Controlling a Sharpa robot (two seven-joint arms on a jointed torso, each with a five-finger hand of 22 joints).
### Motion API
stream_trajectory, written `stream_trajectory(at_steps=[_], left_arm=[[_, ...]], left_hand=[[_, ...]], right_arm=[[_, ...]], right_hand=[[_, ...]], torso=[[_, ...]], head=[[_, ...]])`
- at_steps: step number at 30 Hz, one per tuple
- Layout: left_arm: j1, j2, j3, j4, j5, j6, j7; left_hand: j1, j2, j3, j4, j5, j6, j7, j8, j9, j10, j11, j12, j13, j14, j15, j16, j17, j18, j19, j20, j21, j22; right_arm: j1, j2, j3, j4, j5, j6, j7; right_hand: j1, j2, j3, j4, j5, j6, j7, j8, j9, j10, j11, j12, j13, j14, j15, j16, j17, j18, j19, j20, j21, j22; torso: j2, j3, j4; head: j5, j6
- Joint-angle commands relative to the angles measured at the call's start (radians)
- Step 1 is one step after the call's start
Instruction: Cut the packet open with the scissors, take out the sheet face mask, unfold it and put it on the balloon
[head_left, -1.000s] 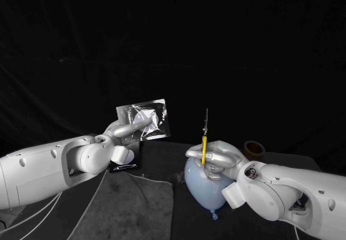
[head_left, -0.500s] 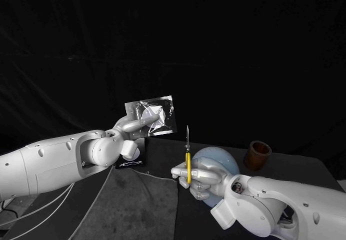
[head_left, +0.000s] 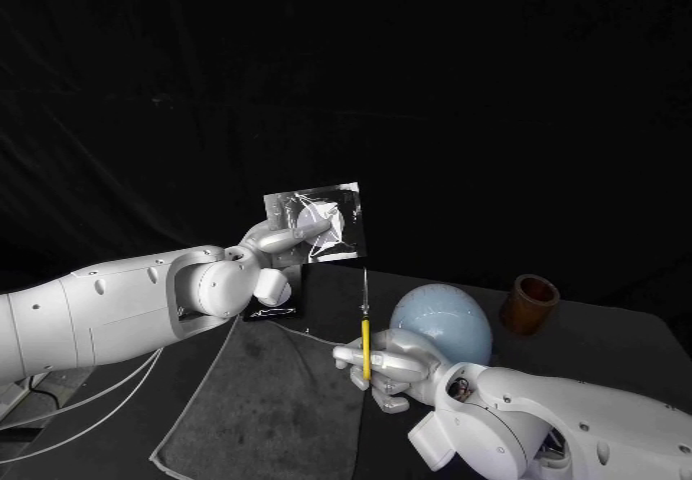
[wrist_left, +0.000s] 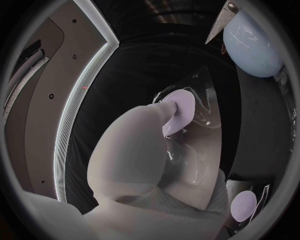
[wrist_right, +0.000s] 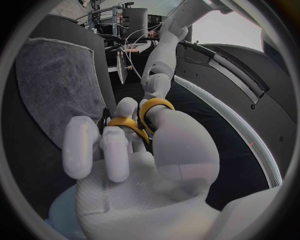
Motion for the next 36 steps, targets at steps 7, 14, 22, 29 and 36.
stream_trajectory(at_steps=[7, 14, 22, 29, 36], left_arm=[[0.001, -0.012, 0.001, 0.017, -0.003, 0.026, -0.031], [0.001, -0.018, 0.001, 0.025, -0.006, 0.03, -0.037], [0.001, -0.017, 0.001, 0.029, -0.007, 0.034, -0.04], [0.001, -0.017, 0.001, 0.03, -0.007, 0.034, -0.04], [0.001, -0.02, 0.001, 0.034, -0.007, 0.034, -0.041]], left_hand=[[-0.01, 0.005, 0.005, -0.008, 0.004, -0.002, 0.003, 0.004, 0.034, 0.006, -0.002, -0.003, 0.0, 0.004, -0.002, -0.006, 0.002, 0.021, 0.007, -0.002, 0.007, 0.0], [-0.012, 0.005, 0.006, -0.01, 0.004, -0.003, 0.004, 0.005, 0.034, 0.006, -0.002, -0.003, 0.0, 0.004, -0.002, -0.006, 0.002, 0.021, 0.007, -0.002, 0.008, 0.0], [-0.013, 0.004, 0.008, -0.012, 0.004, -0.003, 0.004, 0.005, 0.035, 0.006, -0.002, -0.003, 0.0, 0.004, -0.002, -0.006, 0.003, 0.021, 0.007, -0.003, 0.008, 0.0], [-0.015, 0.004, 0.01, -0.014, 0.004, -0.003, 0.005, 0.006, 0.035, 0.007, -0.002, -0.003, 0.0, 0.005, -0.002, -0.006, 0.003, 0.021, 0.007, -0.003, 0.009, 0.0], [-0.016, 0.004, 0.011, -0.015, 0.004, -0.003, 0.005, 0.006, 0.036, 0.007, -0.002, -0.002, 0.0, 0.006, -0.002, -0.005, 0.004, 0.021, 0.008, -0.003, 0.009, 0.0]], right_arm=[[-0.006, 0.007, 0.001, -0.018, -0.081, -0.075, 0.025], [-0.007, 0.011, 0.002, -0.022, -0.102, -0.077, 0.03], [-0.007, 0.02, 0.002, -0.027, -0.132, -0.046, 0.007], [-0.007, 0.026, 0.002, -0.028, -0.15, -0.031, -0.006], [-0.008, 0.026, 0.003, -0.027, -0.157, -0.039, -0.001]], right_hand=[[-0.012, -0.052, -0.113, 0.073, -0.025, -0.062, 0.042, -0.136, -0.091, -0.034, -0.038, 0.033, -0.285, 0.075, 0.034, -0.054, 0.135, 0.019, -0.048, 0.03, -0.091, 0.163], [0.005, -0.051, -0.208, 0.122, -0.032, -0.069, 0.059, -0.181, -0.133, -0.037, -0.019, -0.174, -0.5, 0.074, 0.049, -0.059, 0.123, 0.023, -0.053, 0.044, -0.112, 0.157], [0.011, -0.053, -0.295, 0.168, -0.035, -0.096, 0.081, -0.209, -0.154, -0.074, 0.002, -0.268, -0.601, 0.069, 0.067, -0.065, 0.109, 0.028, -0.066, 0.059, -0.141, 0.15], [0.015, -0.048, -0.362, 0.197, -0.036, -0.107, 0.09, -0.216, -0.159, -0.085, 0.012, -0.306, -0.657, 0.067, 0.076, -0.066, 0.105, 0.03, -0.071, 0.068, -0.151, 0.147], [0.029, -0.031, -0.397, 0.197, -0.036, -0.09, 0.084, -0.206, -0.156, -0.06, 0.007, -0.306, -0.678, 0.068, 0.072, -0.064, 0.108, 0.03, -0.067, 0.067, -0.145, 0.149]], torso=[[-0.001, -0.0001, -0.0004], [-0.001, 0.0, -0.0012], [-0.002, -0.0004, -0.0008], [-0.001, -0.0005, -0.0007], [-0.001, 0.0003, -0.0009]], head=[[0.004, -0.004], [0.001, -0.001], [0.002, -0.003], [0.002, -0.004], [0.0, -0.004]])
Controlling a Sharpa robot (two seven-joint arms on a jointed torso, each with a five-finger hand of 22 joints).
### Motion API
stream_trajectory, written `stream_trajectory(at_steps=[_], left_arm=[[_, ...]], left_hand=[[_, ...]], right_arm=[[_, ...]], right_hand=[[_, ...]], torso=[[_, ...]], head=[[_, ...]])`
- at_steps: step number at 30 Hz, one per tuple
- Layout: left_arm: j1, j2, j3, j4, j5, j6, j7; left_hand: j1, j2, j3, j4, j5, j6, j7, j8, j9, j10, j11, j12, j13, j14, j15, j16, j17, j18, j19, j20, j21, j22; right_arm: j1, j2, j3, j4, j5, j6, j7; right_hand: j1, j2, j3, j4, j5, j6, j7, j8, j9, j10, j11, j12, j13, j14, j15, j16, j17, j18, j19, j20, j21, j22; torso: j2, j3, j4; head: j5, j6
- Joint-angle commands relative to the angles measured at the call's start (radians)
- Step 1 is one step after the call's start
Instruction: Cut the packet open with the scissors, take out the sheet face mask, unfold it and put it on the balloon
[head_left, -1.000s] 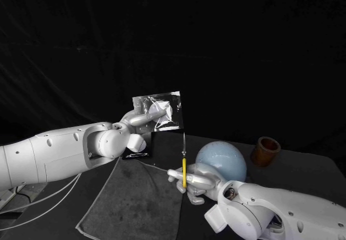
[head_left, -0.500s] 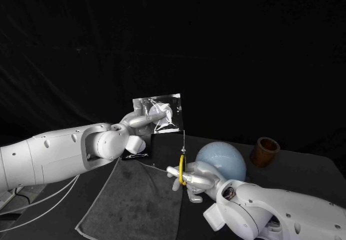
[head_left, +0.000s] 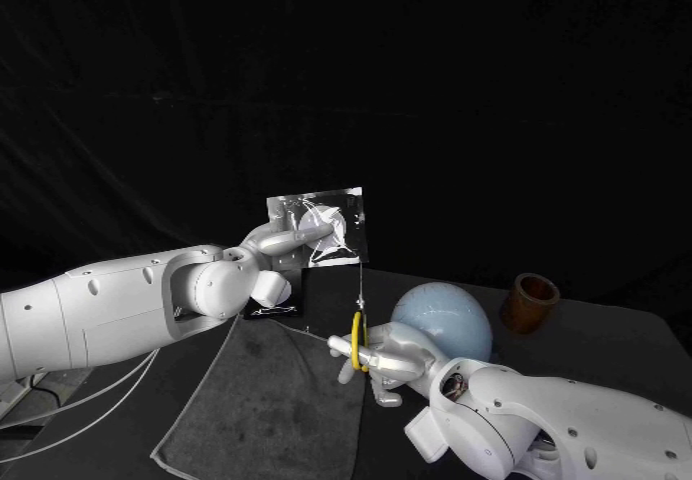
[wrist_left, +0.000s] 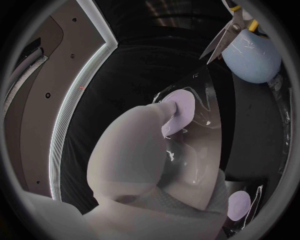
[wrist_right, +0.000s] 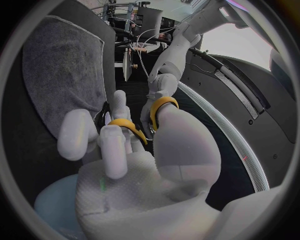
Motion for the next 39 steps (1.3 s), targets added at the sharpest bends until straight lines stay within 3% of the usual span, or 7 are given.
stream_trajectory(at_steps=[1, 12, 21, 25, 29, 32, 39], left_arm=[[0.001, -0.001, 0.001, 0.005, -0.003, 0.02, 0.004], [0.001, -0.003, 0.002, 0.011, -0.002, 0.042, 0.016], [0.001, -0.006, 0.002, 0.01, 0.002, 0.04, 0.029], [0.001, -0.005, 0.002, 0.011, 0.003, 0.042, 0.03], [0.001, -0.006, 0.002, 0.013, 0.003, 0.043, 0.03], [0.001, -0.007, 0.002, 0.014, 0.003, 0.041, 0.028], [0.001, -0.01, 0.002, 0.016, 0.003, 0.04, 0.023]], left_hand=[[-0.002, 0.008, 0.0, -0.004, 0.003, 0.001, 0.008, 0.004, 0.013, 0.005, 0.001, -0.002, 0.0, 0.005, -0.002, -0.005, 0.001, 0.012, 0.004, 0.001, 0.005, 0.0], [-0.004, 0.008, 0.002, -0.006, 0.003, 0.001, 0.009, 0.005, 0.014, 0.006, 0.001, -0.003, 0.0, 0.006, -0.002, -0.005, 0.001, 0.011, 0.004, 0.001, 0.006, 0.0], [-0.005, 0.009, 0.004, -0.007, 0.003, 0.001, 0.009, 0.005, 0.014, 0.006, 0.001, -0.002, 0.0, 0.006, -0.002, -0.005, 0.002, 0.011, 0.004, 0.001, 0.006, 0.0], [-0.006, 0.009, 0.004, -0.008, 0.003, 0.001, 0.009, 0.005, 0.014, 0.006, 0.001, -0.002, 0.0, 0.007, -0.002, -0.005, 0.002, 0.011, 0.004, 0.001, 0.006, 0.0], [-0.006, 0.009, 0.005, -0.009, 0.003, 0.001, 0.009, 0.005, 0.015, 0.007, 0.001, -0.002, 0.0, 0.007, -0.002, -0.005, 0.002, 0.011, 0.004, 0.001, 0.006, 0.0], [-0.006, 0.009, 0.005, -0.009, 0.003, 0.001, 0.009, 0.005, 0.015, 0.007, 0.001, -0.002, 0.0, 0.007, -0.002, -0.005, 0.002, 0.011, 0.004, 0.001, 0.006, 0.0], [-0.008, 0.009, 0.008, -0.011, 0.003, 0.0, 0.01, 0.006, 0.015, 0.007, 0.001, -0.003, 0.0, 0.007, -0.002, -0.005, 0.003, 0.012, 0.004, 0.001, 0.006, 0.0]], right_arm=[[-0.001, 0.001, 0.001, 0.0, -0.027, 0.019, 0.004], [-0.001, 0.002, 0.002, -0.013, -0.026, 0.038, 0.004], [-0.002, -0.003, 0.002, -0.011, -0.034, 0.062, -0.01], [-0.003, -0.005, 0.002, -0.009, -0.036, 0.071, -0.011], [-0.004, -0.007, 0.003, -0.007, -0.036, 0.077, -0.005], [-0.005, -0.009, 0.003, -0.005, -0.036, 0.079, 0.0], [-0.008, -0.011, 0.005, -0.002, -0.036, 0.072, 0.01]], right_hand=[[0.005, 0.004, -0.009, 0.001, -0.006, 0.01, 0.0, 0.006, 0.002, 0.011, -0.003, -0.002, -0.004, 0.068, 0.0, -0.002, 0.108, 0.014, 0.002, 0.005, 0.0, 0.149], [-0.002, 0.03, -0.088, 0.003, -0.006, -0.005, 0.011, 0.002, -0.002, -0.031, 0.01, -0.046, -0.06, 0.065, 0.01, -0.006, 0.098, 0.015, -0.005, 0.01, -0.015, 0.145], [0.005, 0.069, -0.205, 0.003, -0.006, -0.048, 0.04, -0.019, -0.022, -0.109, 0.04, -0.108, -0.176, 0.053, 0.036, -0.02, 0.065, 0.025, -0.03, 0.033, -0.068, 0.129], [0.002, 0.075, -0.246, 0.005, -0.006, -0.062, 0.051, -0.027, -0.034, -0.157, 0.052, -0.108, -0.231, 0.045, 0.046, -0.031, 0.04, 0.033, -0.049, 0.042, -0.11, 0.115], [-0.014, 0.051, -0.274, 0.009, -0.005, -0.085, 0.066, -0.037, -0.047, -0.215, 0.068, -0.109, -0.293, 0.033, 0.058, -0.048, 0.007, 0.043, -0.077, 0.053, -0.174, 0.092], [-0.037, 0.018, -0.275, 0.011, -0.004, -0.104, 0.075, -0.039, -0.058, -0.244, 0.077, -0.108, -0.336, 0.027, 0.066, -0.056, -0.011, 0.05, -0.091, 0.061, -0.209, 0.077], [-0.039, 0.024, -0.268, 0.01, -0.004, -0.106, 0.077, -0.037, -0.063, -0.247, 0.079, -0.106, -0.355, 0.027, 0.067, -0.056, -0.012, 0.051, -0.094, 0.063, -0.217, 0.072]], torso=[[0.0, 0.0004, -0.0003], [0.0, -0.0002, -0.0002], [-0.001, 0.0, -0.0006], [0.0, 0.0002, -0.0008], [0.0, 0.0, -0.0013], [0.0, 0.0001, -0.0007], [0.0, 0.0002, -0.0007]], head=[[-0.001, 0.0], [-0.005, 0.002], [-0.005, 0.0], [-0.005, 0.0], [-0.008, 0.001], [-0.009, 0.001], [-0.012, 0.0]])
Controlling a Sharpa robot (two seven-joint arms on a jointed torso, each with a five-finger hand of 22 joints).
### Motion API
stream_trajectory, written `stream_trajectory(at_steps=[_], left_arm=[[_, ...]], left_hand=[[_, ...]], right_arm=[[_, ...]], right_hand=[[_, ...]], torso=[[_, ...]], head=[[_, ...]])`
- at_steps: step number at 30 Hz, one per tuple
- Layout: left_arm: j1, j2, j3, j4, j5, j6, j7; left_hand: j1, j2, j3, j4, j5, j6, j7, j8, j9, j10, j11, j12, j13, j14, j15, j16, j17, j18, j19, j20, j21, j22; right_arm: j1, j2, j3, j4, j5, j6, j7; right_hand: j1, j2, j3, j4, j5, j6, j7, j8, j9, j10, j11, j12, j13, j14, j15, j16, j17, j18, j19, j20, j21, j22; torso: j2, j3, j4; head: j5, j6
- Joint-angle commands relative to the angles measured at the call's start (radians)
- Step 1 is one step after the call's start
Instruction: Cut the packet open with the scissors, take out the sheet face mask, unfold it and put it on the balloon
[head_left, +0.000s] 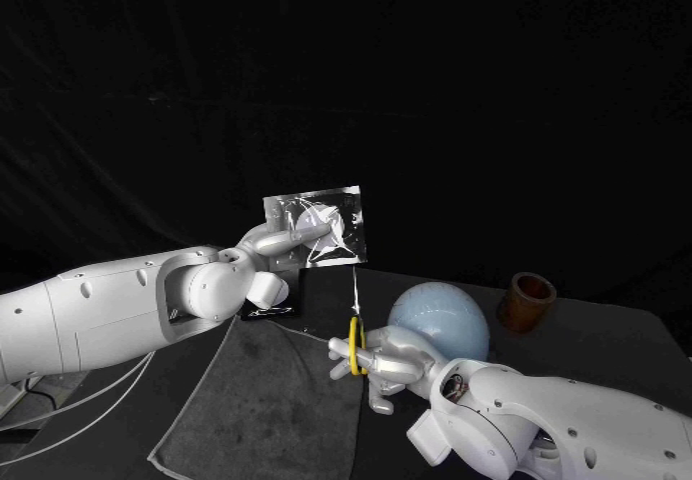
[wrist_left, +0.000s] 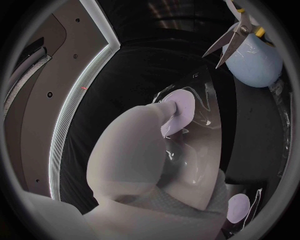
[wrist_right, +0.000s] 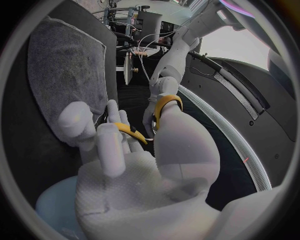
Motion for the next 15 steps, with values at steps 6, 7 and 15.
stream_trajectory(at_steps=[6, 7, 15], left_arm=[[0.001, -0.004, 0.001, 0.005, 0.002, 0.025, 0.007], [0.001, -0.004, 0.001, 0.005, 0.002, 0.027, 0.007], [0.001, -0.009, 0.001, 0.011, 0.002, 0.039, 0.009]], left_hand=[[0.001, 0.01, 0.002, -0.005, 0.006, -0.002, 0.008, 0.004, 0.01, 0.007, 0.0, -0.003, 0.0, 0.005, -0.004, -0.006, 0.002, 0.02, 0.004, 0.001, 0.006, 0.0], [0.001, 0.01, 0.002, -0.005, 0.006, -0.002, 0.008, 0.004, 0.01, 0.007, 0.0, -0.003, 0.0, 0.005, -0.004, -0.006, 0.002, 0.02, 0.004, 0.001, 0.006, 0.0], [0.0, 0.01, 0.003, -0.006, 0.006, -0.002, 0.008, 0.004, 0.01, 0.007, 0.001, -0.003, 0.0, 0.006, -0.004, -0.006, 0.002, 0.02, 0.004, 0.001, 0.006, 0.0]], right_arm=[[-0.004, -0.002, 0.004, -0.001, -0.009, 0.014, 0.027], [-0.005, -0.002, 0.004, -0.002, -0.008, 0.014, 0.027], [-0.007, 0.0, 0.008, -0.013, 0.014, 0.021, 0.041]], right_hand=[[0.002, 0.001, 0.004, -0.001, -0.002, -0.009, 0.039, -0.002, -0.003, -0.007, 0.001, -0.001, -0.01, 0.027, 0.008, -0.008, -0.004, 0.019, -0.006, 0.0, -0.01, 0.07], [0.002, -0.001, 0.004, -0.001, -0.002, -0.011, 0.04, -0.003, -0.005, -0.01, 0.002, -0.001, -0.015, 0.027, 0.009, -0.009, -0.006, 0.02, -0.008, 0.001, -0.014, 0.068], [0.018, 0.029, 0.019, -0.005, -0.003, -0.01, 0.039, 0.004, -0.01, 0.004, 0.001, 0.009, -0.04, 0.025, 0.01, -0.009, -0.009, 0.021, -0.009, 0.003, -0.019, 0.062]], torso=[[0.0, -0.0001, 0.0001], [0.0, -0.0002, 0.0004], [0.0, -0.0006, 0.0011]], head=[[-0.005, 0.0], [-0.005, 0.001], [-0.009, 0.002]])
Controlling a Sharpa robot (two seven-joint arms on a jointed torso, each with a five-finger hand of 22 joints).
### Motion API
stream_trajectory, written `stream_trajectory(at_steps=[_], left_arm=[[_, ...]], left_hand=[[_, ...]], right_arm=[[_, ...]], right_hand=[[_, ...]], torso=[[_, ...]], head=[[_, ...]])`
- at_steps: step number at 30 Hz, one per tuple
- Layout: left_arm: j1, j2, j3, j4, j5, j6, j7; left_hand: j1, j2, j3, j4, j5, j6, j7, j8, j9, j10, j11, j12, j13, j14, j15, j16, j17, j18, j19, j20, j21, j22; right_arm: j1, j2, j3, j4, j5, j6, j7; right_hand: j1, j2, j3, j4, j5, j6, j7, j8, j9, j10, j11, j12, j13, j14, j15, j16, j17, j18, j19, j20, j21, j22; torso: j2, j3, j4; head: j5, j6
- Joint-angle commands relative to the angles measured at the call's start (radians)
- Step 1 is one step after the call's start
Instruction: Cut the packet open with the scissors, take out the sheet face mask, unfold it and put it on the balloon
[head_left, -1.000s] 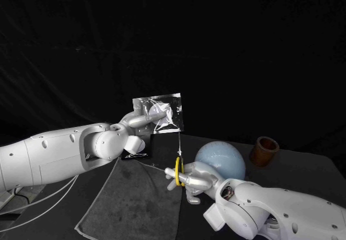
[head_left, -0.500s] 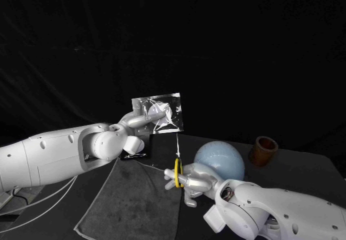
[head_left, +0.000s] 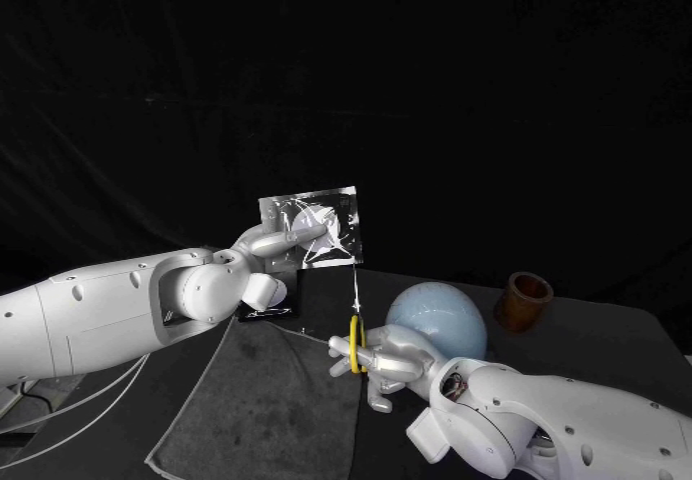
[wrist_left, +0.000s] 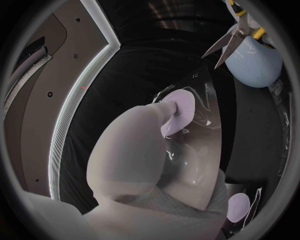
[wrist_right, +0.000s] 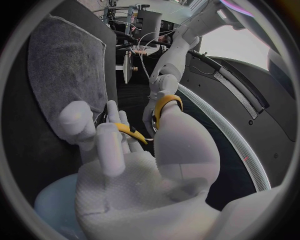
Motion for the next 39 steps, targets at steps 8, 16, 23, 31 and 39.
stream_trajectory(at_steps=[8, 16, 23, 31, 39], left_arm=[[0.001, -0.009, 0.001, 0.01, 0.002, 0.039, 0.013], [0.002, -0.017, 0.002, 0.004, 0.003, 0.037, 0.021], [0.002, -0.021, 0.002, 0.0, 0.003, 0.035, 0.023], [0.002, -0.02, 0.002, 0.0, 0.003, 0.035, 0.024], [0.002, -0.016, 0.002, 0.005, 0.003, 0.034, 0.022]], left_hand=[[0.0, 0.011, 0.001, -0.004, 0.003, 0.003, 0.006, 0.004, 0.01, 0.009, -0.001, -0.003, 0.0, 0.006, -0.004, -0.006, 0.001, 0.02, 0.004, 0.0, 0.006, 0.0], [-0.001, 0.011, 0.003, -0.005, 0.003, 0.002, 0.007, 0.004, 0.01, 0.009, -0.001, -0.003, 0.0, 0.006, -0.004, -0.006, 0.001, 0.02, 0.003, 0.0, 0.006, 0.0], [-0.001, 0.011, 0.003, -0.005, 0.003, 0.002, 0.007, 0.004, 0.01, 0.009, -0.001, -0.003, 0.0, 0.006, -0.004, -0.006, 0.001, 0.02, 0.003, 0.0, 0.006, 0.0], [-0.001, 0.011, 0.003, -0.005, 0.003, 0.002, 0.007, 0.004, 0.01, 0.009, -0.001, -0.003, 0.0, 0.006, -0.004, -0.006, 0.001, 0.02, 0.003, 0.0, 0.006, 0.0], [-0.004, 0.01, 0.006, -0.009, 0.003, 0.002, 0.007, 0.005, 0.011, 0.008, 0.0, -0.003, 0.0, 0.005, -0.004, -0.006, 0.002, 0.02, 0.003, 0.001, 0.006, 0.0]], right_arm=[[-0.003, 0.001, 0.003, -0.008, 0.116, -0.025, 0.069], [-0.005, -0.004, 0.004, -0.003, 0.15, -0.008, 0.059], [-0.006, -0.011, 0.004, 0.002, 0.151, 0.006, 0.036], [-0.006, -0.012, 0.004, 0.0, 0.146, 0.019, 0.008], [-0.006, -0.007, 0.005, -0.001, 0.154, 0.049, 0.005]], right_hand=[[0.33, 0.103, 0.138, -0.144, 0.065, 0.236, -0.084, 0.149, 0.026, 0.359, -0.126, 0.173, 0.049, 0.048, -0.098, 0.023, 0.051, -0.017, 0.07, -0.081, 0.152, 0.11], [0.305, 0.025, 0.225, -0.111, 0.079, 0.252, -0.179, 0.456, 0.306, 0.482, -0.204, 1.209, 1.068, 0.066, -0.176, 0.038, 0.104, -0.028, 0.085, -0.151, 0.171, 0.124], [0.267, 0.01, 0.225, -0.07, 0.04, 0.353, -0.203, 0.858, 0.575, 0.566, -0.231, 1.493, 1.324, 0.094, -0.185, 0.103, 0.24, -0.034, 0.104, -0.169, 0.215, 0.148], [0.214, 0.024, 0.194, -0.026, 0.0, 0.474, -0.22, 1.061, 0.66, 0.572, -0.245, 1.506, 1.335, 0.099, -0.196, 0.113, 0.263, -0.042, 0.122, -0.179, 0.256, 0.163], [0.087, 0.056, 0.105, -0.007, -0.003, 0.445, -0.232, 1.007, 0.635, 0.572, -0.257, 1.506, 1.335, 0.104, -0.206, 0.124, 0.287, -0.053, 0.149, -0.191, 0.321, 0.181]], torso=[[0.0, -0.0003, 0.0006], [0.0, 0.0, -0.0009], [0.0, 0.0003, -0.0007], [0.0, 0.0, -0.0011], [0.0, -0.0002, 0.0002]], head=[[-0.002, 0.0], [-0.004, 0.001], [-0.009, 0.002], [-0.01, 0.005], [-0.01, 0.007]])
